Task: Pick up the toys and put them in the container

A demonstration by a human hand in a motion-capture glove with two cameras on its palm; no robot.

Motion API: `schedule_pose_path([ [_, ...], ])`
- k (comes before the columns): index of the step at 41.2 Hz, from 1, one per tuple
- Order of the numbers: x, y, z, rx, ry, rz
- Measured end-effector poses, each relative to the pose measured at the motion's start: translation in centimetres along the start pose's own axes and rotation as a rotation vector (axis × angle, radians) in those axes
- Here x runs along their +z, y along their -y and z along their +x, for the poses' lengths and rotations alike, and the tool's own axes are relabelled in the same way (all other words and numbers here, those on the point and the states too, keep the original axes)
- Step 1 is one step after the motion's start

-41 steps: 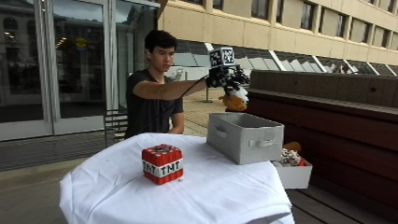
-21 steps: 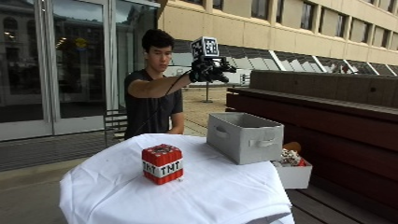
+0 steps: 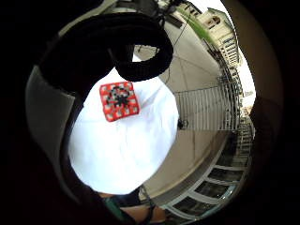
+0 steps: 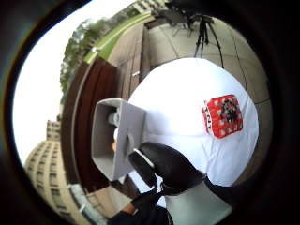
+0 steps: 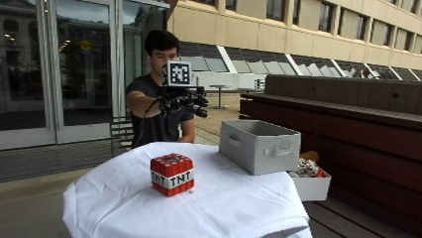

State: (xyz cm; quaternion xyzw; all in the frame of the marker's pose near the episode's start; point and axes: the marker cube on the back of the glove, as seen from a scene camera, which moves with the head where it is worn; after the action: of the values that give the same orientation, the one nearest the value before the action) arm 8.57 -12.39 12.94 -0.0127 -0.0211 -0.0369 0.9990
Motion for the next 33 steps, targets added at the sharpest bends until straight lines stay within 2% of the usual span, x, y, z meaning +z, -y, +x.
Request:
schedule_pose_path([
  [10,8.2,1.4,4.2,0.002,0.032,-0.1],
  [21,16.8,1.2,6.4,0.032,-0.039,-0.22],
  [29,21.1,-0.1,7.4,0.087,-0.008,-0.312],
  [33,22.2,-0.8,7.4,0.101,-0.012,-0.298],
])
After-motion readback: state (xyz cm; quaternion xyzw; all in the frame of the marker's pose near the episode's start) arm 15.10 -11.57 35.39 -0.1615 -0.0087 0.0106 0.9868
